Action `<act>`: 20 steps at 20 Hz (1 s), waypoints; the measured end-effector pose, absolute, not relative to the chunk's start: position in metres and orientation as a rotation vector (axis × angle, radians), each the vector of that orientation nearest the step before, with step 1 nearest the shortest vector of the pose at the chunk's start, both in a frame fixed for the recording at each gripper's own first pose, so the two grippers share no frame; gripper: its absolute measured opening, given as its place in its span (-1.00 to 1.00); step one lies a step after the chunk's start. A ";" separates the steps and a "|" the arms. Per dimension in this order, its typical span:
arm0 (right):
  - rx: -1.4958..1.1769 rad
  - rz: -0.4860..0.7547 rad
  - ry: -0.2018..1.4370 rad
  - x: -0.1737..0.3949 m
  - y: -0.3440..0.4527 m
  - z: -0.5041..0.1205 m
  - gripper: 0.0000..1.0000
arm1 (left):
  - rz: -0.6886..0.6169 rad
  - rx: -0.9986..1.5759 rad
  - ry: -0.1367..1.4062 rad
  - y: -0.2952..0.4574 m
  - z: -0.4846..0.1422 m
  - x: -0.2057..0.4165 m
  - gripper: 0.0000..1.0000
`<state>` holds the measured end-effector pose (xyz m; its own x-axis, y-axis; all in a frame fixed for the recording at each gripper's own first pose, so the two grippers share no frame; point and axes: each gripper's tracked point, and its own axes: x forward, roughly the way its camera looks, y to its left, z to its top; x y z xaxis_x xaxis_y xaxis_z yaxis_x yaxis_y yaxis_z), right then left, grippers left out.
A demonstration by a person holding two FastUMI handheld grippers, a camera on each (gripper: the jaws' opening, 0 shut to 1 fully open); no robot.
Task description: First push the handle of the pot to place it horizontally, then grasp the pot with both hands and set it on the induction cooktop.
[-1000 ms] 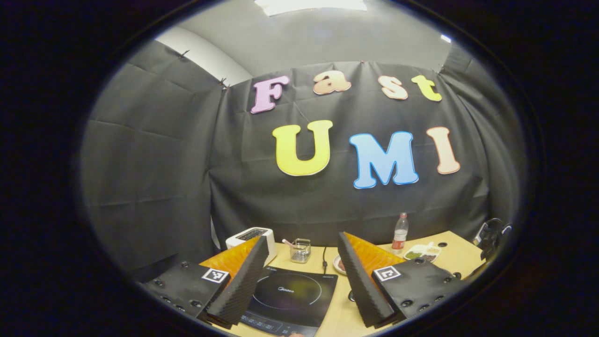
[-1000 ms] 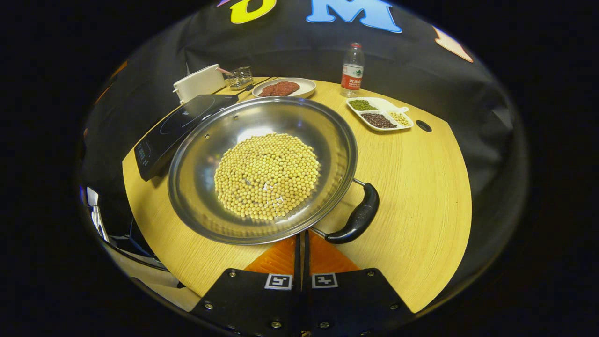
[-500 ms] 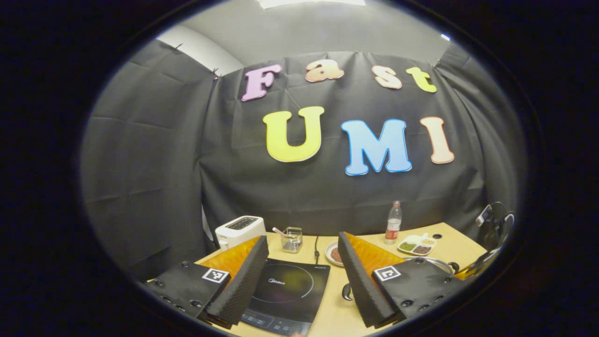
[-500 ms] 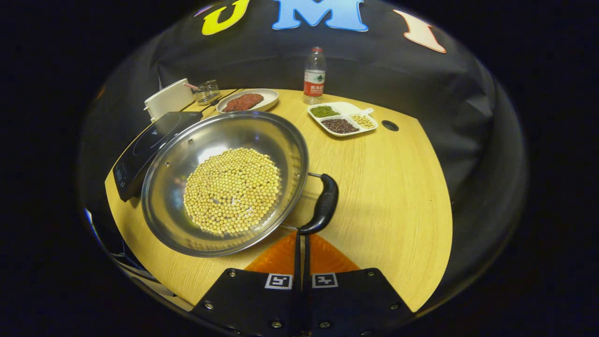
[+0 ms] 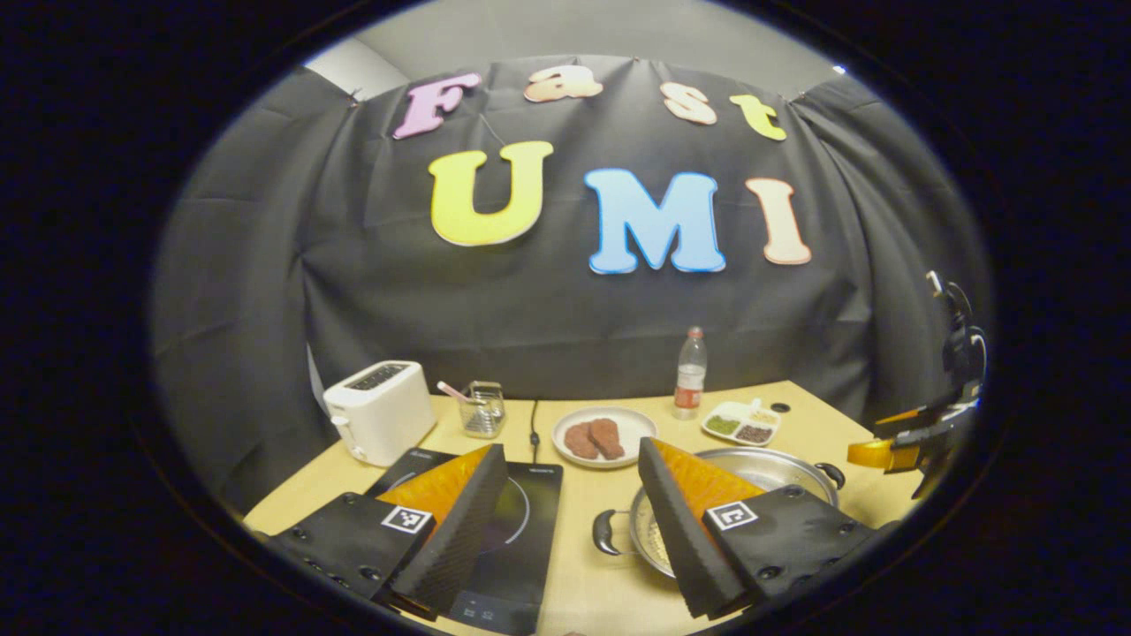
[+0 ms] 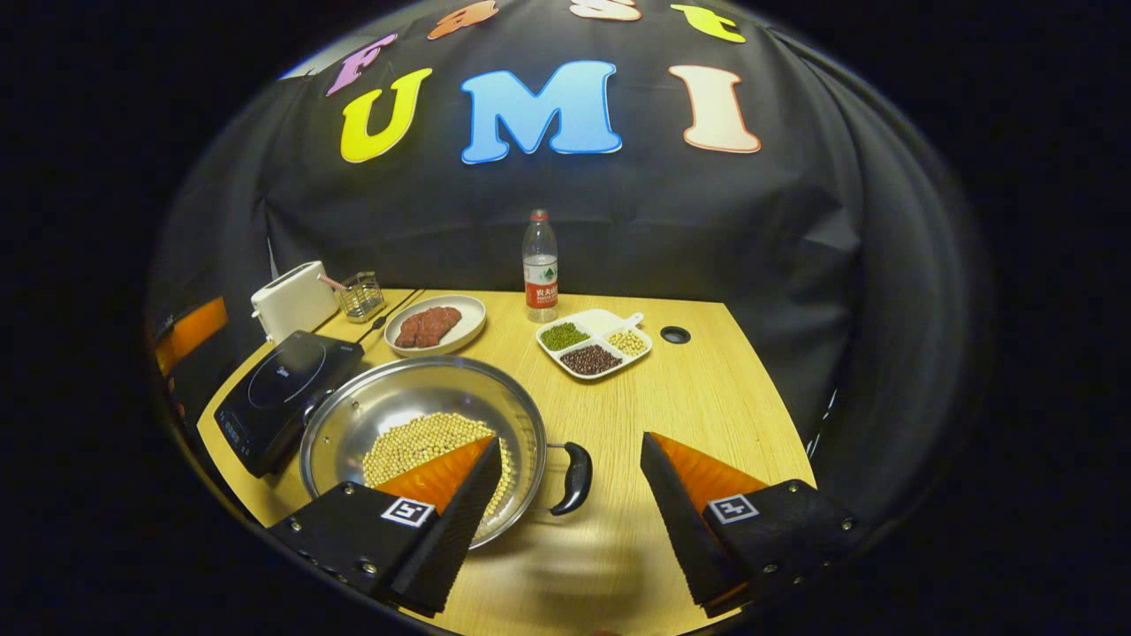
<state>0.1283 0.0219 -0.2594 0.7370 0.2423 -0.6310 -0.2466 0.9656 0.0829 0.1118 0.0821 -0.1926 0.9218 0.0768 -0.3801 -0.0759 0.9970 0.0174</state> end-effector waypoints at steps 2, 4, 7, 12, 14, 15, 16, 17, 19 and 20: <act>0.006 0.256 0.692 0.133 0.025 -0.263 0.94 | 0.048 -0.004 0.442 0.075 -0.214 0.122 0.90; 0.015 0.246 0.699 0.136 0.027 -0.269 0.94 | 0.018 -0.009 0.486 0.067 -0.237 0.131 0.90; 0.029 0.235 0.729 0.139 0.031 -0.283 0.94 | -0.009 -0.013 0.565 0.060 -0.272 0.138 0.90; 0.044 0.237 0.790 0.146 0.038 -0.309 0.94 | -0.012 -0.022 0.701 0.055 -0.327 0.146 0.95; 0.031 0.242 0.822 0.147 0.040 -0.320 0.94 | -0.019 -0.036 0.752 0.052 -0.345 0.147 1.00; 0.025 0.241 0.832 0.147 0.040 -0.325 0.94 | -0.019 -0.040 0.773 0.049 -0.354 0.148 0.96; 0.023 0.240 0.841 0.149 0.041 -0.329 0.94 | -0.021 -0.043 0.790 0.048 -0.360 0.149 0.96; 0.024 0.241 0.852 0.149 0.042 -0.333 0.94 | -0.020 -0.044 0.805 0.046 -0.365 0.149 0.95; 0.029 0.247 0.884 0.147 0.045 -0.343 0.94 | -0.017 -0.038 0.828 0.046 -0.372 0.148 0.96; 0.029 0.250 0.896 0.145 0.045 -0.347 0.94 | -0.017 -0.041 0.838 0.046 -0.374 0.146 0.95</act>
